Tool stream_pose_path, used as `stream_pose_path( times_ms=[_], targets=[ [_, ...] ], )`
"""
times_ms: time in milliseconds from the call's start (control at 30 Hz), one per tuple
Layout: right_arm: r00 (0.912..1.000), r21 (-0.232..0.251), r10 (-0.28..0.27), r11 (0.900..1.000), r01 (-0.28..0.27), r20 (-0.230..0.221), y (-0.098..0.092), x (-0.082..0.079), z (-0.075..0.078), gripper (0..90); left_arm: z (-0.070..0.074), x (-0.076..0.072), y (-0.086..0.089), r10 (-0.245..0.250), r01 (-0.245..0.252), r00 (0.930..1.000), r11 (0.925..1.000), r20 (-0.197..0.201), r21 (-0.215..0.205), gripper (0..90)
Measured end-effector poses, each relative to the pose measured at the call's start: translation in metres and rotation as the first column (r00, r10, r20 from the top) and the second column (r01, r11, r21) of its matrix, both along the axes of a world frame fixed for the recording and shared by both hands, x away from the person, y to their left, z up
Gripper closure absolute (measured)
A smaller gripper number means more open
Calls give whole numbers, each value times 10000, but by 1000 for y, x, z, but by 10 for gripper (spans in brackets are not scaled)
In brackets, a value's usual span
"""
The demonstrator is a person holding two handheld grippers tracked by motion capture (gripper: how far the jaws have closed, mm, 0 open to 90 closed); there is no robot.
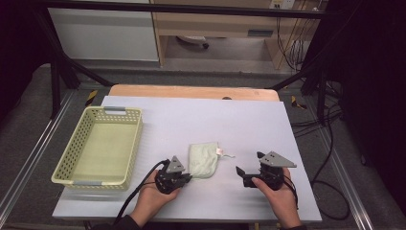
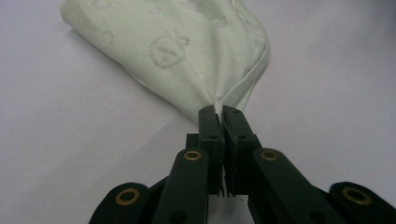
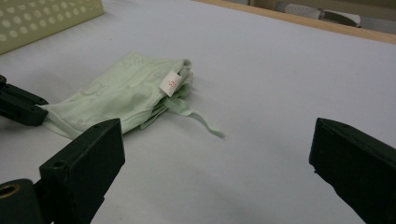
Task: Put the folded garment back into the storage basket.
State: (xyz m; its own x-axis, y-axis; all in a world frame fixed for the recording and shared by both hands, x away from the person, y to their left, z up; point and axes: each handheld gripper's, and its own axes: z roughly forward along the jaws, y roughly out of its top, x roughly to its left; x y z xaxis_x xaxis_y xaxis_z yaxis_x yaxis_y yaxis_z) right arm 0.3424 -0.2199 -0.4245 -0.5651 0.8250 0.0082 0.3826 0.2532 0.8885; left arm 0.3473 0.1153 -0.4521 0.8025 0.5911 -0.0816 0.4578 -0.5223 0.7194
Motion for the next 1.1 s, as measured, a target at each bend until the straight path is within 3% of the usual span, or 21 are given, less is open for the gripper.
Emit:
stream_pose_path(
  times_ms=[133, 233, 367, 467, 633, 733, 833, 933, 1033, 1100],
  targets=[
    [9993, 44, 309, 9995, -308, -186, 9, -2, 0, 38, 1, -13, 12, -315, 317, 9992, 9995, -240, 57, 871],
    [9981, -28, 575, 9983, -575, -240, 17, -5, 1, 38, 3, -23, 20, -347, 349, 9992, 9993, -181, 138, 870],
    [9935, -94, 1055, 9943, -1060, -428, 35, -8, 2, 44, 1, -32, 31, -99, 90, 9991, 9997, -408, -237, 869],
    [9850, -311, 1513, 9875, -1543, -826, 51, -12, 0, 51, 1, -37, 33, -149, 148, 9994, 9999, -327, -34, 870],
    [9758, -749, 1980, 9759, -2051, -925, 73, -19, -3, 55, 3, -48, 36, -96, 97, 9999, 9999, -135, 96, 870],
    [9686, -943, 2273, 9670, -2366, -1004, 84, -23, -4, 60, 2, -54, 40, 129, -131, 9998, 9998, -124, -126, 861],
    [9608, -1098, 2546, 9576, -2663, -1092, 96, -26, -6, 62, 6, -57, 39, 495, -493, 9987, 9985, 76, -223, 727],
    [9503, -1286, 2855, 9450, -3007, -1241, 105, -29, -9, 71, 14, -57, 37, 831, -822, 9947, 9965, 611, -178, 568],
    [9432, -1423, 3045, 9359, -3222, -1327, 109, -32, -11, 79, 15, -52, 36, 1167, -1140, 9917, 9922, 541, -506, 474],
    [9424, -1396, 3057, 9358, -3237, -1357, 110, -33, -12, 83, 14, -50, 36, 1445, -1409, 9880, 9879, 540, -651, 428]
  ],
)
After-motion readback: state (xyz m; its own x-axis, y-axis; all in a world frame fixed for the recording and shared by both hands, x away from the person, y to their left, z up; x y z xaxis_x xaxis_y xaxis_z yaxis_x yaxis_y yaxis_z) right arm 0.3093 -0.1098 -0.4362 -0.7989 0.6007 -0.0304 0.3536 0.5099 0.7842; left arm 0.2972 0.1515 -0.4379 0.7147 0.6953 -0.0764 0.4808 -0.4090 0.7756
